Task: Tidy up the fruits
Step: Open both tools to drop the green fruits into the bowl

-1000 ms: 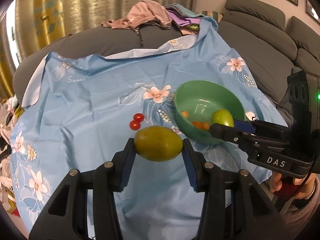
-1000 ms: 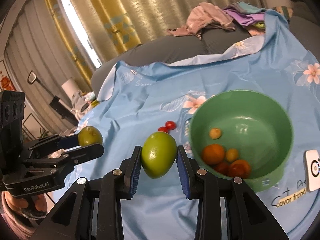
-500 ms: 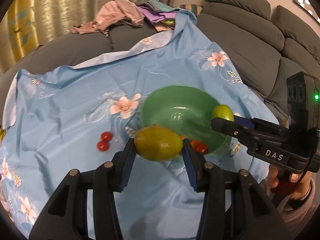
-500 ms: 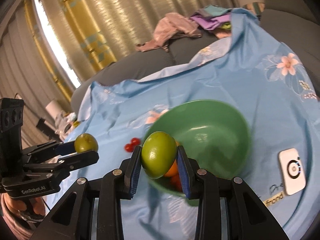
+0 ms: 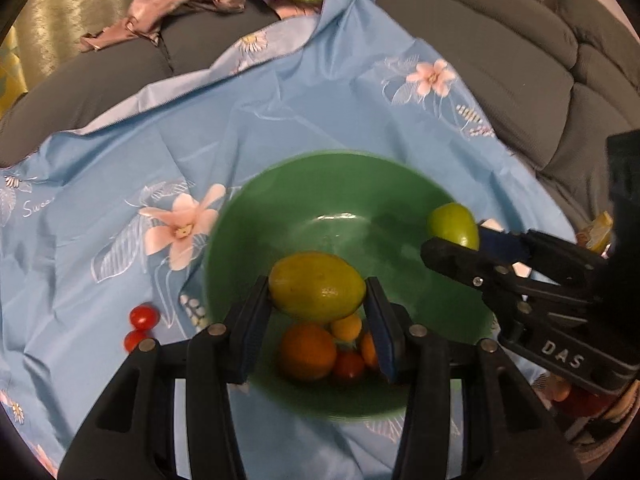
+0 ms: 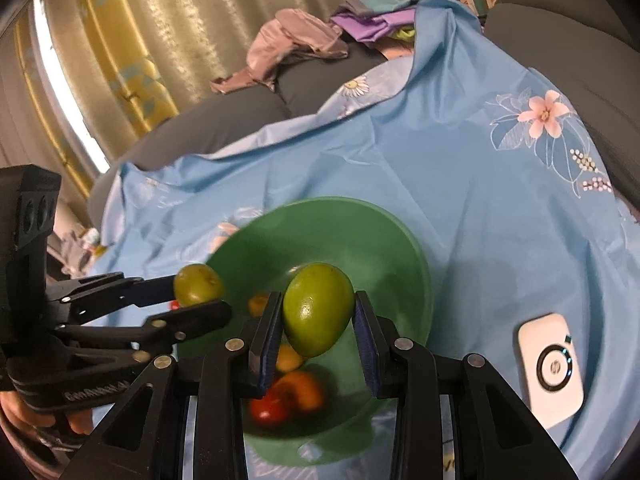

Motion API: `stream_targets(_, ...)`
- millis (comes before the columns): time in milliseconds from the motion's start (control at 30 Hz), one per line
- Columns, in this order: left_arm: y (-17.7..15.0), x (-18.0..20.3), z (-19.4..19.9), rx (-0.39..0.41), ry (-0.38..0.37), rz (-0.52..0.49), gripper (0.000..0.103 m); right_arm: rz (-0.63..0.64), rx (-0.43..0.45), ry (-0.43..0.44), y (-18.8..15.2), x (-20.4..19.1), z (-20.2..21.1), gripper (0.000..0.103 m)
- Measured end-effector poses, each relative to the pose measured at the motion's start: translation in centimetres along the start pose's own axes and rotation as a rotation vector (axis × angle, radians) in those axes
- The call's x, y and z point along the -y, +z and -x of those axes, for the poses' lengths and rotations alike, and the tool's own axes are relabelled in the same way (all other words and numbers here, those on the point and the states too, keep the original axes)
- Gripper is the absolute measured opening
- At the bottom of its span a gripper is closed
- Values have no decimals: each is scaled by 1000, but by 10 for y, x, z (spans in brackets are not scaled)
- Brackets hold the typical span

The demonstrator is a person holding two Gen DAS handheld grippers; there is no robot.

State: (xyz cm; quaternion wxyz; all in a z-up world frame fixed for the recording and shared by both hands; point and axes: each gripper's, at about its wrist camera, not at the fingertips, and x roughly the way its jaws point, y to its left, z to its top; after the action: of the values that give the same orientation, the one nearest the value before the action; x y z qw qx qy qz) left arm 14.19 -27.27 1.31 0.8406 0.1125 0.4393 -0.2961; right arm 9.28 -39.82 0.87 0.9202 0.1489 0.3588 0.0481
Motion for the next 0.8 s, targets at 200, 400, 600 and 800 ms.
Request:
stream_targets(200,2,0,-26,-39,13,-16,47,29,-23,-44,3,2,-15,36)
stream_targets(400,1,-6,-36,-56,23,-2,47,11,-41,-62,4,4,-22,36)
stream_targets(600,-2,-10,-28,-31,36,24,67,-32,-38,-78,3,9,-19,37)
stream_targets(800,-13,-11,3,18,52,42,74,-34,-12,-71,-1,3,0,37)
